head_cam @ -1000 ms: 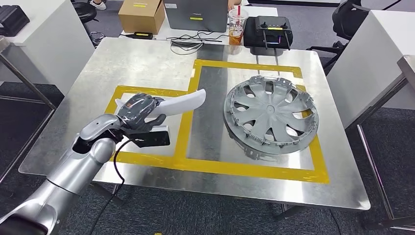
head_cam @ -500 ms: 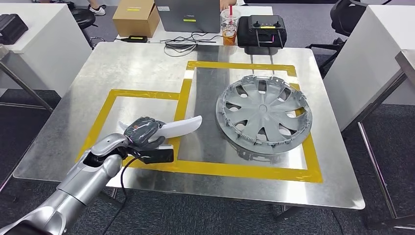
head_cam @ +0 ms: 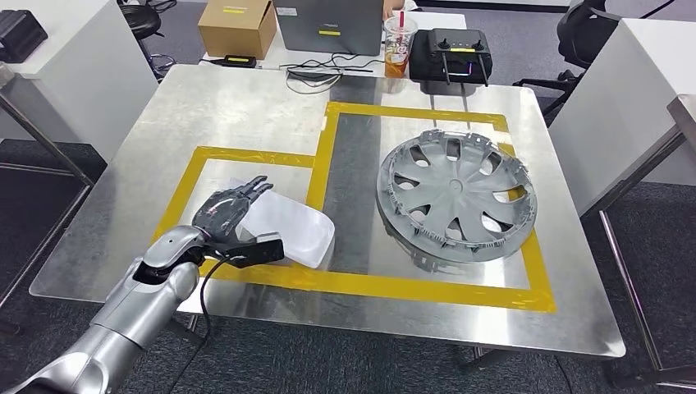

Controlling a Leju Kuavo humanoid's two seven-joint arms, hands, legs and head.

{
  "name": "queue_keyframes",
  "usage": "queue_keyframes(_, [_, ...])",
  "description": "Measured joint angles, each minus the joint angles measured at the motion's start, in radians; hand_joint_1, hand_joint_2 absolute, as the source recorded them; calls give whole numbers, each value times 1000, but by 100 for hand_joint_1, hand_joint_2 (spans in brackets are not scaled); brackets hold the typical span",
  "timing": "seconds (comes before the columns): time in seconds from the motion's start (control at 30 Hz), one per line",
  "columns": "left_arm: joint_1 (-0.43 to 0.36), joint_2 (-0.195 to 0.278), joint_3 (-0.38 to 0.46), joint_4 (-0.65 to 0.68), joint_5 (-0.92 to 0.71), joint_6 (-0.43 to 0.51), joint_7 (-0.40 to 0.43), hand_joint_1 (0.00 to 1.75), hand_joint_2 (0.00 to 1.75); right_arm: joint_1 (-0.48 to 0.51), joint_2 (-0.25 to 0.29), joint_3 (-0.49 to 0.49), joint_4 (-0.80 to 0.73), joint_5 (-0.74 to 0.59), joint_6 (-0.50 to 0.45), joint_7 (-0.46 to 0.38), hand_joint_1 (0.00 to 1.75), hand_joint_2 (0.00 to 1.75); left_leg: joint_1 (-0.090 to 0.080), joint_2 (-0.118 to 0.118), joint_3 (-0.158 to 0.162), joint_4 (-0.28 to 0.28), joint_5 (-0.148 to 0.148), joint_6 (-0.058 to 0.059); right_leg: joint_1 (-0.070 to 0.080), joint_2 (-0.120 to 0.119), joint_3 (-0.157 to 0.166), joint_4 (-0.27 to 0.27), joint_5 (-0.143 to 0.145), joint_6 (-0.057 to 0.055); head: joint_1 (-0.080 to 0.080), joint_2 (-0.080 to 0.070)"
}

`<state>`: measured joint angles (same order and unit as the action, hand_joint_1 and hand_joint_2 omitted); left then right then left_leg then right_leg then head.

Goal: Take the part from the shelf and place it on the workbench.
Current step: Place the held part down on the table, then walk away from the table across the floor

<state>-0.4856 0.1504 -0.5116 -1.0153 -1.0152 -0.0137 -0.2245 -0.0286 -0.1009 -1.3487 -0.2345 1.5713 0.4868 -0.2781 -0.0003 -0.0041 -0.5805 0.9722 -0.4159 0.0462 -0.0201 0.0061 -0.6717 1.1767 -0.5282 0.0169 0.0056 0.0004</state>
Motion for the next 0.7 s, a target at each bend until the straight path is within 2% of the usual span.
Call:
queue_keyframes(0.03, [2, -2, 14, 0, -12, 5, 8, 0, 175, 0, -1, 0, 1, 0, 0, 1, 0, 0, -1, 0, 0, 0, 0, 1, 0, 0, -33, 66, -22, -1, 0, 0])
queue_keyframes(0.07, [4, -3, 29, 0, -23, 10, 15, 0, 175, 0, -1, 0, 2, 0, 0, 2, 0, 0, -2, 0, -1, 1, -1, 1, -1, 0, -53, 106, -31, 3, 0, 0])
queue_keyframes(0.1, [5, -4, 43, 0, -32, 13, 20, 0, 175, 0, -2, 0, 2, 0, 0, 3, 0, 0, -2, -1, -1, 2, -1, 1, -2, 0, -54, 105, -23, 10, 0, 0])
queue_keyframes(0.13, [5, -5, 57, 0, -38, 15, 25, 0, 175, -1, -3, 0, 2, 0, 0, 4, 0, 0, -2, -2, -1, 4, -2, -1, -4, -1, -34, 61, -2, 19, 0, 0])
queue_keyframes(0.17, [5, -7, 71, 0, -44, 18, 28, 0, 131, -2, -4, 0, 2, 0, -1, 5, 0, 0, -2, -3, -1, 8, -4, -3, -6, -2, 2, -13, 28, 28, 0, 0])
queue_keyframes(0.2, [4, -8, 85, 0, -48, 21, 32, 0, 87, -3, -5, 0, 2, -1, -1, 6, 0, 0, -3, -4, -3, 14, -8, -8, -6, -2, 38, -84, 53, 31, 0, 0])
queue_keyframes(0.23, [4, -9, 100, 0, -51, 23, 35, 0, 44, -5, -6, 0, 2, -1, -2, 6, 0, 0, -5, -4, -5, 20, -12, -13, -5, -3, 65, -138, 71, 29, -1, 0])
queue_keyframes(0.27, [3, -10, 116, 0, -51, 25, 37, 0, 0, -6, -7, 0, 3, -1, -2, 6, 0, 0, -6, -4, -7, 25, -15, -18, -4, -2, 81, -168, 79, 23, -1, 0])
queue_keyframes(0.37, [5, -18, 169, -1, 2, 9, 21, 0, 0, -7, -7, 0, 4, -7, -2, 8, 0, 0, -4, -3, -12, 30, -18, -30, -2, -1, 83, -174, 84, 2, -3, 0])
queue_keyframes(0.43, [14, -32, 221, -6, 116, -32, -21, 0, 0, -7, -6, 0, 4, -16, -2, 12, 0, 0, 1, -2, -32, 73, -48, -41, -7, -1, 86, -176, 86, -7, -5, 0])
queue_keyframes(0.53, [49, -71, 333, -32, 391, -113, -115, 0, 0, -4, -5, -2, 4, -31, -1, 22, 0, 0, 8, -2, -123, 268, -139, -56, -8, 0, 87, -176, 84, -14, -8, 0])
queue_keyframes(0.57, [67, -87, 368, -50, 486, -138, -145, 0, 0, -1, -4, -4, 4, -36, 0, 24, 0, 0, 10, -1, -148, 316, -152, -57, -8, 0, 87, -176, 84, -14, -8, 0])
queue_keyframes(0.6, [88, -101, 400, -78, 581, -162, -174, 0, 0, 1, -2, -6, 4, -42, 1, 26, 0, 0, 11, -1, -154, 326, -146, -58, -8, 1, 88, -176, 83, -15, -8, 0])
queue_keyframes(0.63, [109, -114, 429, -116, 669, -181, -197, 0, 0, 4, -1, -9, 4, -46, 3, 27, 0, 0, 12, -1, -141, 294, -122, -56, -8, 2, 89, -176, 83, -15, -8, 0])
queue_keyframes(0.7, [145, -134, 474, -212, 796, -199, -225, 0, 0, 9, 3, -17, 3, -51, 8, 27, 0, 0, 11, -1, -72, 152, -55, -48, -6, 4, 93, -176, 81, -13, -8, 0])
